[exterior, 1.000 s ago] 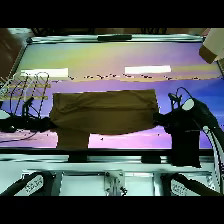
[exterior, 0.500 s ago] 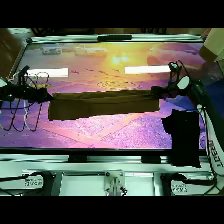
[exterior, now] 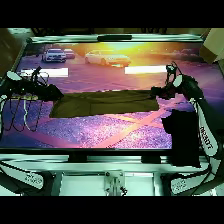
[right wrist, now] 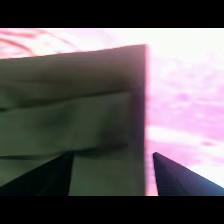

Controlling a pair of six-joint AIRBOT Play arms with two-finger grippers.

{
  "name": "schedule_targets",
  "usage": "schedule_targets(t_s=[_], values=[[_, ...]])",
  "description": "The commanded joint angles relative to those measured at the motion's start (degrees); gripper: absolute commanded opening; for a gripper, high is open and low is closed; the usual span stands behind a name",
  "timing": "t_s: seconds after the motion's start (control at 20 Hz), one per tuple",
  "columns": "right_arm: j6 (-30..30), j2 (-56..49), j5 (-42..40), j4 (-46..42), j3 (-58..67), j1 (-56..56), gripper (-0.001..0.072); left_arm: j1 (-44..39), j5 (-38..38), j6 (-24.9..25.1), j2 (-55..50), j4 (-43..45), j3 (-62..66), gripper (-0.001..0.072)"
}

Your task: Fold the shirts.

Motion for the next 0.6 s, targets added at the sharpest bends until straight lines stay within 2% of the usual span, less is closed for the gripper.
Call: schedule_targets(t_s=[0.0,0.1,0.35,0.45,0.5,0.55], values=[[-2.4,-1.5,2.3,10.4,0.3,-4.9,0.0618,0.8,-2.7,-0.2,0.5,-0.1,1.0,0.0558],[-5.8,-3.5,2.1,19.6,0.3,-6.6,0.0617,0.7,-2.8,-0.2,1.1,-0.4,1.0,0.0558],[-9.6,-7.6,6.0,25.6,0.3,-5.4,0.0617,0.7,-3.2,1.2,1.3,-6.4,1.0,0.0557],[-8.5,-8.4,6.7,25.6,0.3,-4.2,0.0617,0.7,-4.0,2.7,1.3,-9.9,1.0,0.0555],[-7.0,-8.7,6.7,25.9,0.3,-3.7,0.0600,0.6,-4.3,3.3,1.3,-12.3,1.0,0.0551],[-6.4,-8.7,6.7,25.9,0.3,-3.5,0.0431,0.3,-4.2,3.7,1.3,-14.2,1.0,0.0535]])
